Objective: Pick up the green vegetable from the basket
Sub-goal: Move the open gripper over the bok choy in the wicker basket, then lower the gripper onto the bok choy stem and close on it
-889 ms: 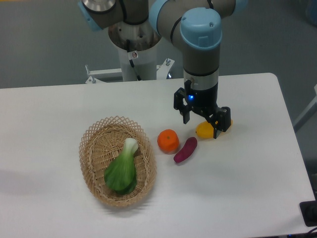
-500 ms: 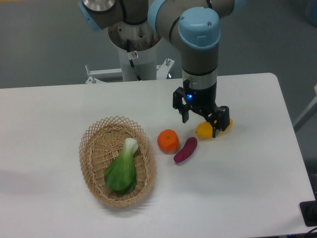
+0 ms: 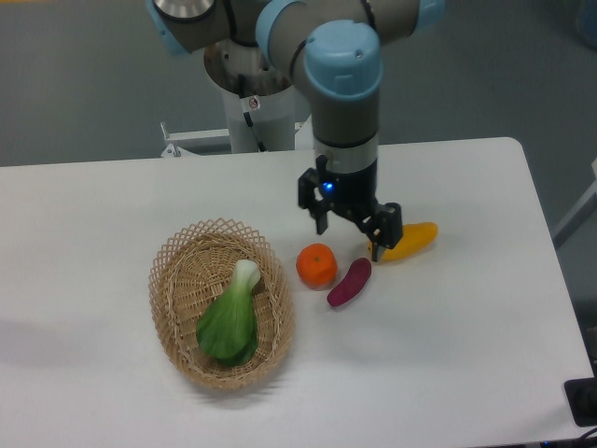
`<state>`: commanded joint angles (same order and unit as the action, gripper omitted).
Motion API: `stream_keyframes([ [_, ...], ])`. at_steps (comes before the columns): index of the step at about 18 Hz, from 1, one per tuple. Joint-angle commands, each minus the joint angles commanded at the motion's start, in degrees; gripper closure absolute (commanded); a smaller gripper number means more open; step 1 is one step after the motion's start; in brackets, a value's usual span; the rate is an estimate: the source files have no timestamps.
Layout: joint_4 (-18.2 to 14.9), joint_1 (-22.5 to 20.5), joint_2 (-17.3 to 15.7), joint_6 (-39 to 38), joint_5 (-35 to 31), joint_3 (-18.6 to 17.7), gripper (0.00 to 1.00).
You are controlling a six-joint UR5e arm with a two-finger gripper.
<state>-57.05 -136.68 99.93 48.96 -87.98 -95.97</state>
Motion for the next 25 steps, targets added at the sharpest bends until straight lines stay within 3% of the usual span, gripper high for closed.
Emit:
stream_keyframes([
  [9,1.9,7.1,3.3,-8.3,0.0,-0.9,0.0],
  [14,2.1,9.9,4.9,-8.7,-0.6,-5.6,0.0],
  [17,2.3,10.5,5.0,-8.8,-0.6,-8.3,0.0],
  [25,2.5,11.0,8.6,-11.5,-0.7,-8.5,0.0],
])
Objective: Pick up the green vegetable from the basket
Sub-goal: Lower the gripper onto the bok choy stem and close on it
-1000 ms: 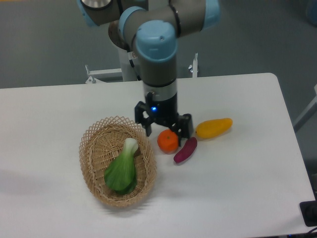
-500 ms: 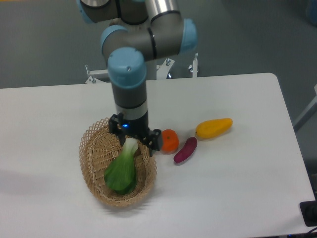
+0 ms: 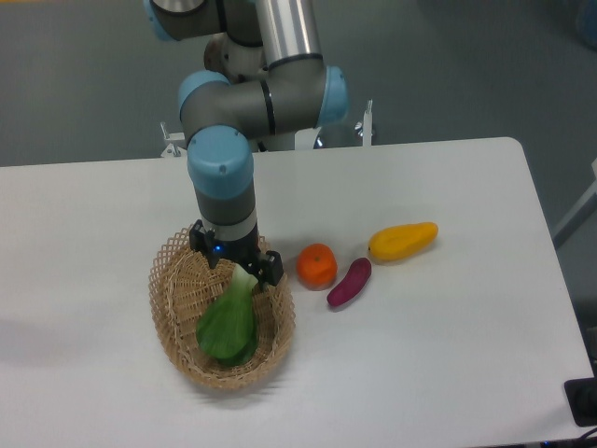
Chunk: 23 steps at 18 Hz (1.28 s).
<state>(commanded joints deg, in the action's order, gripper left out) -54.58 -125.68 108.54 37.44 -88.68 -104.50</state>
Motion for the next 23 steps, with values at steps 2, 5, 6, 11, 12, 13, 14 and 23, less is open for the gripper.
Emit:
stream_keyframes([
  [2,0.2,0.0,0.9,0.0,-0.7,0.0,0.0],
  [5,1.6,0.8,1.8,-0.1,-3.2,-0.1,0.0],
  [6,1.7,0.9,1.8,-0.1,-3.2,-0.3,0.0],
  [11,1.7,1.1,1.8,-0.2,-3.2,-1.1,0.0],
  [12,1.7,1.3,1.9,-0.2,-3.2,-1.1,0.0],
  [13,1.7,1.4,1.8,-0.3,-3.2,-1.1,0.0],
  [14,1.7,1.4,1.9,-0.4,-3.2,-1.1,0.0],
  [23,1.8,1.7,3.2,-1.8,-3.2,-1.4,0.0],
])
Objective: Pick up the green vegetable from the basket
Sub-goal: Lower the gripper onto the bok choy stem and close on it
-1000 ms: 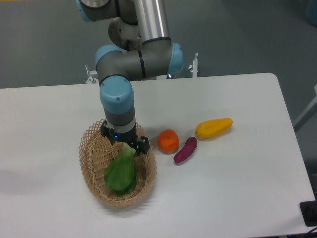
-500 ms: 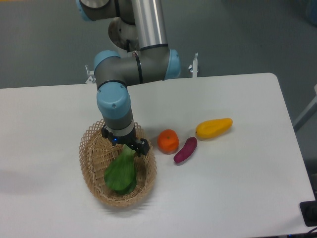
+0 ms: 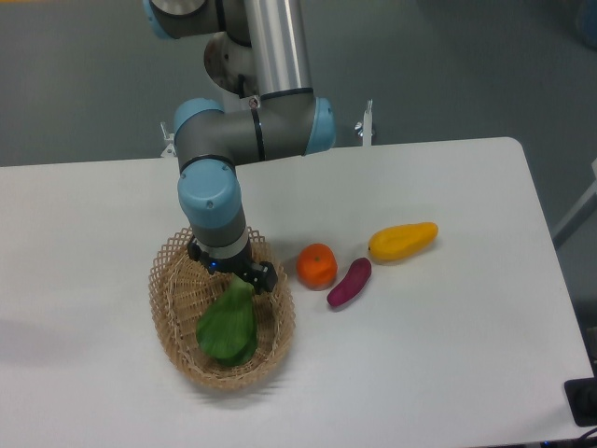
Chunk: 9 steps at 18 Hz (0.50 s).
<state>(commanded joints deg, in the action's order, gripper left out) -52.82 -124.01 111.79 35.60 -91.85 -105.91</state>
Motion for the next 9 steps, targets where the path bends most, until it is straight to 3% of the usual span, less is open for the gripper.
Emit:
stream_keyframes([
  [6,0.3,0.0,0.6,-0.1,-0.1,-0.1,0.0],
  [9,3.9,0.1,1.1,0.1,-0.2,-0.1,0.01],
])
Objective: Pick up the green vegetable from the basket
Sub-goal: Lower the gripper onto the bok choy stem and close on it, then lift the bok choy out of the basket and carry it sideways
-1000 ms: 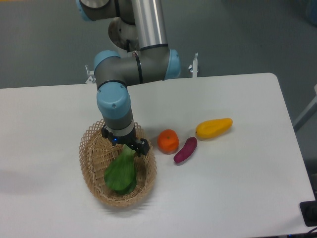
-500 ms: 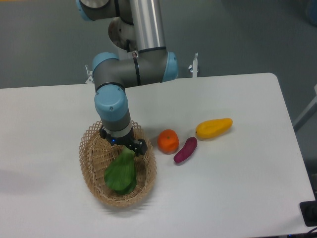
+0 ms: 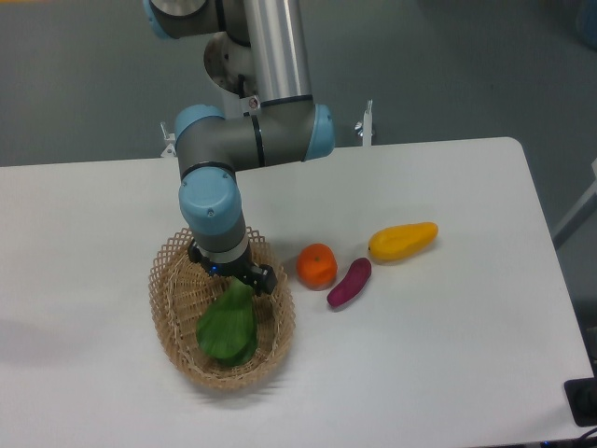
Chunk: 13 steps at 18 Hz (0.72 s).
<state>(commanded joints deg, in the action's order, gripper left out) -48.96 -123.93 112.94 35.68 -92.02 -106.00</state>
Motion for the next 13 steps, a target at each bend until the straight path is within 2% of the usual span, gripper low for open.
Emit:
stream_keyframes([
  [4,0.3,0.0,0.1,0.4,-1.6,-0.1,0.3],
  [8,0.4,0.5,-0.1,0.7,-3.5,-0.1,0.54],
  [11,0.5,0.4,-0.6,0.9,-3.5,0.0,0.63],
  [13,0.5,0.4,-1.1,0.9,-3.5,0.3,0.65],
])
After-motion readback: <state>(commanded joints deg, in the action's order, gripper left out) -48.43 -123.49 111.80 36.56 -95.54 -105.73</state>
